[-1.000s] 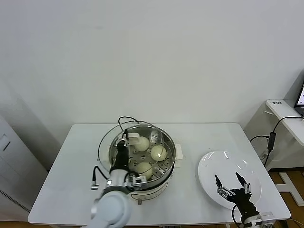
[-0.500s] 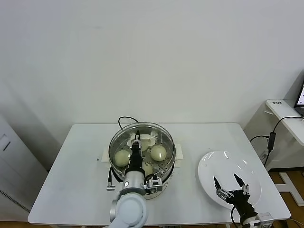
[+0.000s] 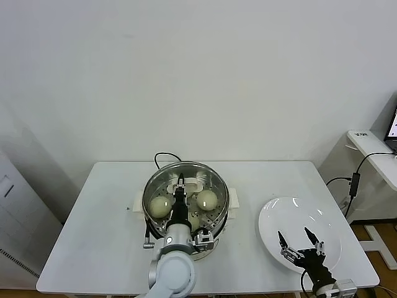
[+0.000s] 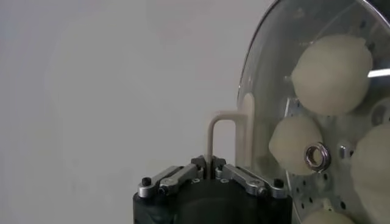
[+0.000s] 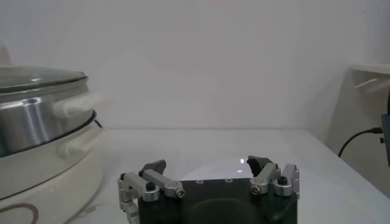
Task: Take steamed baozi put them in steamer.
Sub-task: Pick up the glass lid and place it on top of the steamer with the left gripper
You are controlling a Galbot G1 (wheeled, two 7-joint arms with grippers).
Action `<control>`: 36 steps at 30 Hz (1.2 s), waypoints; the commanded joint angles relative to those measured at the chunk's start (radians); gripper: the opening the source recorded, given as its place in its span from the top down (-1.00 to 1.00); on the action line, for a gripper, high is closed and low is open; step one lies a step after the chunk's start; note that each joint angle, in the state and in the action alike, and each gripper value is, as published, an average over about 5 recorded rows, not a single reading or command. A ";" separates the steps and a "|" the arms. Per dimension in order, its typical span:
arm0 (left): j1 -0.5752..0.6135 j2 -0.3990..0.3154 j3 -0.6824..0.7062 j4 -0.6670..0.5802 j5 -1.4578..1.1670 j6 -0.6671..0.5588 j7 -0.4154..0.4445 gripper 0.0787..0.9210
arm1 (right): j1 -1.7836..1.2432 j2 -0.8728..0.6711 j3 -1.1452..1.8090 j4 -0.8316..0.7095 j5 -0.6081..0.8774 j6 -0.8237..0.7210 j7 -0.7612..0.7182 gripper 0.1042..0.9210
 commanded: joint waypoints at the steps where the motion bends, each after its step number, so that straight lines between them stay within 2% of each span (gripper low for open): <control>1: 0.019 -0.010 0.004 0.012 0.003 0.049 0.000 0.90 | -0.003 0.004 0.001 0.001 -0.003 0.004 -0.004 -0.76; 36: 0.041 -0.022 -0.003 -0.013 -0.005 0.049 -0.008 0.90 | -0.011 0.005 0.002 -0.001 -0.003 0.020 -0.014 -0.76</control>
